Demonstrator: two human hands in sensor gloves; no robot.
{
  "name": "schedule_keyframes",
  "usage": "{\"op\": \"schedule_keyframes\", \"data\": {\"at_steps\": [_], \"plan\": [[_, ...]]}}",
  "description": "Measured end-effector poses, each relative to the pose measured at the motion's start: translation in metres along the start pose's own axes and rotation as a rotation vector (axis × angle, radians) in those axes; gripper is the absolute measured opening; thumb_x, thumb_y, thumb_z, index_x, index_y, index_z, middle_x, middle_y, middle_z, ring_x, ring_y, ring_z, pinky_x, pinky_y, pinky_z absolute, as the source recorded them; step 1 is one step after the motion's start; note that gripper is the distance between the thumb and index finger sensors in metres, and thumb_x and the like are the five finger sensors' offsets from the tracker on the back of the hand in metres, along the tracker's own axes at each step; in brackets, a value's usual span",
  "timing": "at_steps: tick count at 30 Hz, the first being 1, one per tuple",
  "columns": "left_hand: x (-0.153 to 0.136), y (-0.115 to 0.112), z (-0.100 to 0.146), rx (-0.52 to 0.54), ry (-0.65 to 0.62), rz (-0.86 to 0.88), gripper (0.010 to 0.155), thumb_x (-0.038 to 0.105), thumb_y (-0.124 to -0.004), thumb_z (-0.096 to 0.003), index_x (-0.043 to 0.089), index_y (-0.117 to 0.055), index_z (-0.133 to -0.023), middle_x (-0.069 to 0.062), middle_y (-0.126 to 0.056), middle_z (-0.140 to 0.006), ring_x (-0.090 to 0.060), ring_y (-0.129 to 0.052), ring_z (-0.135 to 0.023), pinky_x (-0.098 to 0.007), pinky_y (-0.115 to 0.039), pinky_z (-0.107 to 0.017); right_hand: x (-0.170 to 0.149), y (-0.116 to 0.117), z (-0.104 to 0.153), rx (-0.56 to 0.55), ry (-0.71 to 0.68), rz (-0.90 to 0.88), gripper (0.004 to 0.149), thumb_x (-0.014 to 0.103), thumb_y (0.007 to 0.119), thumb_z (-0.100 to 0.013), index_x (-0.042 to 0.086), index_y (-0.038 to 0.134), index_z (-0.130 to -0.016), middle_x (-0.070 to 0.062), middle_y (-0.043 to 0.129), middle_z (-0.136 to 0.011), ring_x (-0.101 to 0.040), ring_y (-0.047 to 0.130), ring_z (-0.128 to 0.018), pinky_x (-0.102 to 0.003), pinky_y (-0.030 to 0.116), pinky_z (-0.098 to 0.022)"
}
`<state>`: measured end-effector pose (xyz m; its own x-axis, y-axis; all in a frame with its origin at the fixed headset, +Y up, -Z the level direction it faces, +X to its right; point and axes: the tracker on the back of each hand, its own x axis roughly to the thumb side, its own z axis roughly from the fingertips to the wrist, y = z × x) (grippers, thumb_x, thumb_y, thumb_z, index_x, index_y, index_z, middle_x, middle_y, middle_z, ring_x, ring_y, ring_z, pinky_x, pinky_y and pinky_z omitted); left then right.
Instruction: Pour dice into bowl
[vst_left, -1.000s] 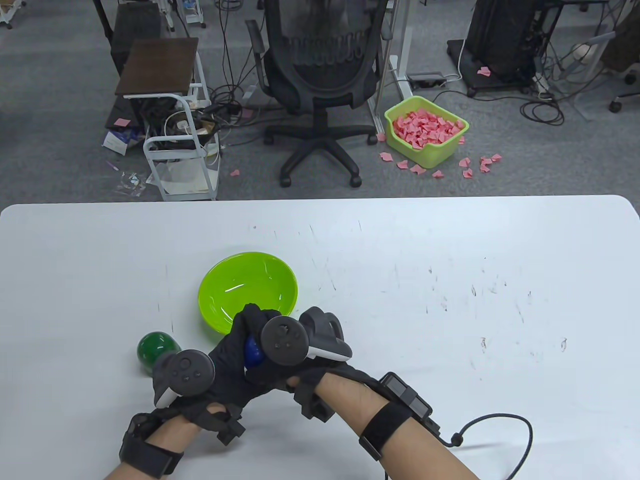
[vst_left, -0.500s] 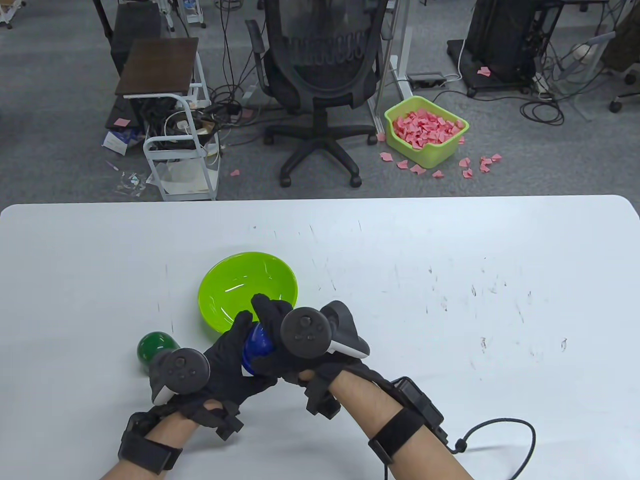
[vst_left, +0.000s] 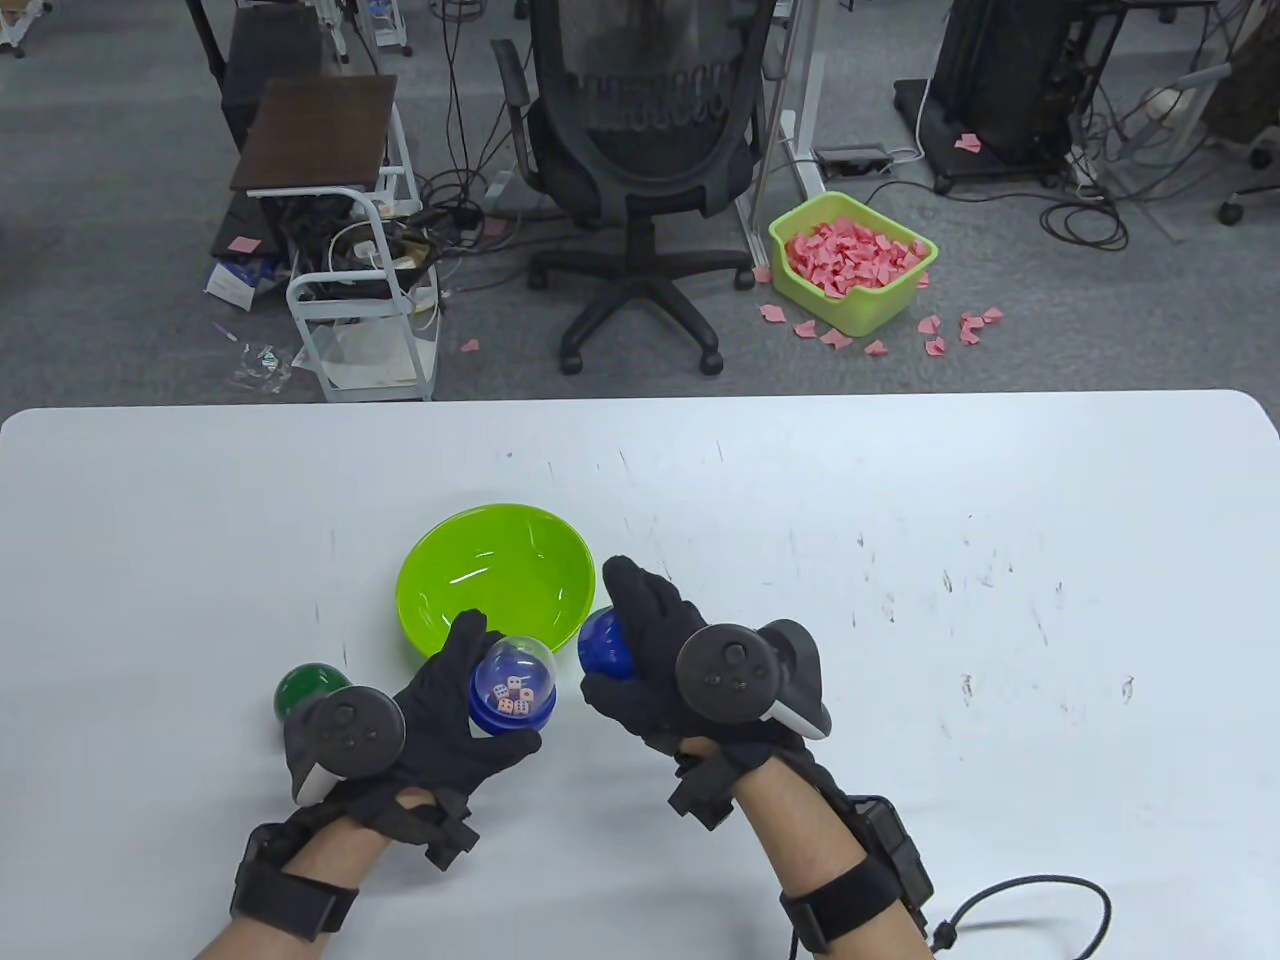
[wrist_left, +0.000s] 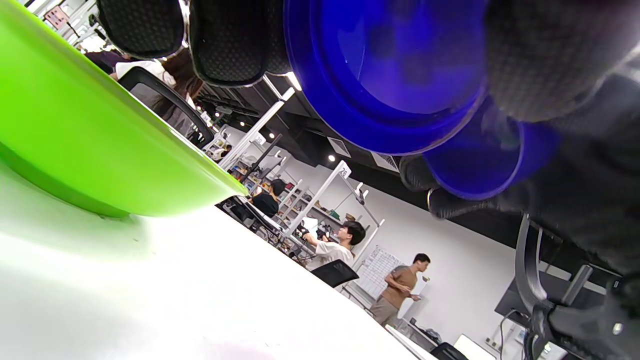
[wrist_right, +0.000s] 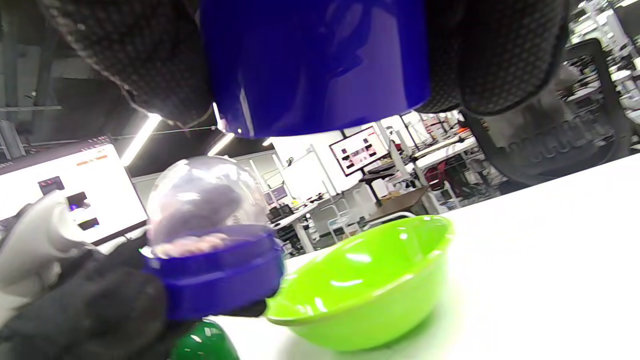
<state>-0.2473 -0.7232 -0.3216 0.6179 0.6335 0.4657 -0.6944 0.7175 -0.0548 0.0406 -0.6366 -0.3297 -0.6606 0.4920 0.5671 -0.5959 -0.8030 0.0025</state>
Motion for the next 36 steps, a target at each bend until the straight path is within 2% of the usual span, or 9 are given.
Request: {"op": "schedule_keyframes", "data": {"at_steps": [8,14,18,23,32,36], "plan": [[-0.005,0.003,-0.001,0.013,0.025,0.016,0.113,0.07,-0.087,-0.0353,0.015,-0.019,-0.108,-0.012,-0.061,-0.108,-0.036,-0.073,-0.095,-0.06,-0.064,-0.074,-0.042,0.022,0.016,0.004,0.074,0.143,0.095,0.047,0.087,-0.052,0.002,0.031,-0.115,-0.033,0.056,-0.111,-0.063,0.08,-0.078,-0.067,0.078,-0.052],[-0.005,0.003,-0.001,0.011,0.028,0.01,0.113,0.07,-0.087,-0.0355,0.015,-0.019,-0.108,-0.012,-0.061,-0.109,-0.036,-0.073,-0.095,-0.061,-0.064,-0.074,-0.062,0.037,0.023,0.095,0.116,0.268,0.092,0.048,0.089,-0.05,0.003,0.04,-0.114,-0.031,0.062,-0.11,-0.062,0.081,-0.077,-0.068,0.077,-0.053],[-0.005,0.003,-0.001,0.011,0.028,0.008,0.113,0.07,-0.087,-0.0353,0.015,-0.019,-0.108,-0.012,-0.061,-0.109,-0.036,-0.073,-0.096,-0.061,-0.064,-0.074,-0.073,0.048,0.026,0.189,0.151,0.343,0.09,0.049,0.09,-0.049,0.002,0.047,-0.113,-0.03,0.067,-0.108,-0.06,0.076,-0.084,-0.072,0.069,-0.059],[-0.005,0.003,-0.001,0.01,0.027,-0.001,0.113,0.07,-0.087,-0.0354,0.015,-0.02,-0.108,-0.012,-0.061,-0.109,-0.036,-0.073,-0.095,-0.061,-0.064,-0.074,-0.083,0.06,0.026,0.265,0.194,0.367,0.088,0.05,0.09,-0.049,0.002,0.05,-0.112,-0.029,0.069,-0.108,-0.061,0.071,-0.087,-0.079,0.057,-0.062],[-0.006,0.003,-0.001,0.011,0.027,0.0,0.114,0.069,-0.087,-0.0353,0.015,-0.019,-0.108,-0.012,-0.061,-0.109,-0.036,-0.073,-0.095,-0.061,-0.064,-0.074,-0.088,0.074,0.028,0.378,0.239,0.421,0.087,0.051,0.087,-0.051,0.003,0.05,-0.113,-0.028,0.071,-0.108,-0.062,0.068,-0.089,-0.08,0.053,-0.063],[-0.006,0.004,-0.001,0.017,0.029,0.001,0.114,0.069,-0.087,-0.0353,0.015,-0.019,-0.108,-0.012,-0.061,-0.109,-0.036,-0.073,-0.096,-0.061,-0.064,-0.074,-0.087,0.077,0.028,0.39,0.242,0.432,0.087,0.05,0.087,-0.051,0.003,0.049,-0.113,-0.029,0.07,-0.109,-0.062,0.067,-0.089,-0.08,0.052,-0.063]]}}
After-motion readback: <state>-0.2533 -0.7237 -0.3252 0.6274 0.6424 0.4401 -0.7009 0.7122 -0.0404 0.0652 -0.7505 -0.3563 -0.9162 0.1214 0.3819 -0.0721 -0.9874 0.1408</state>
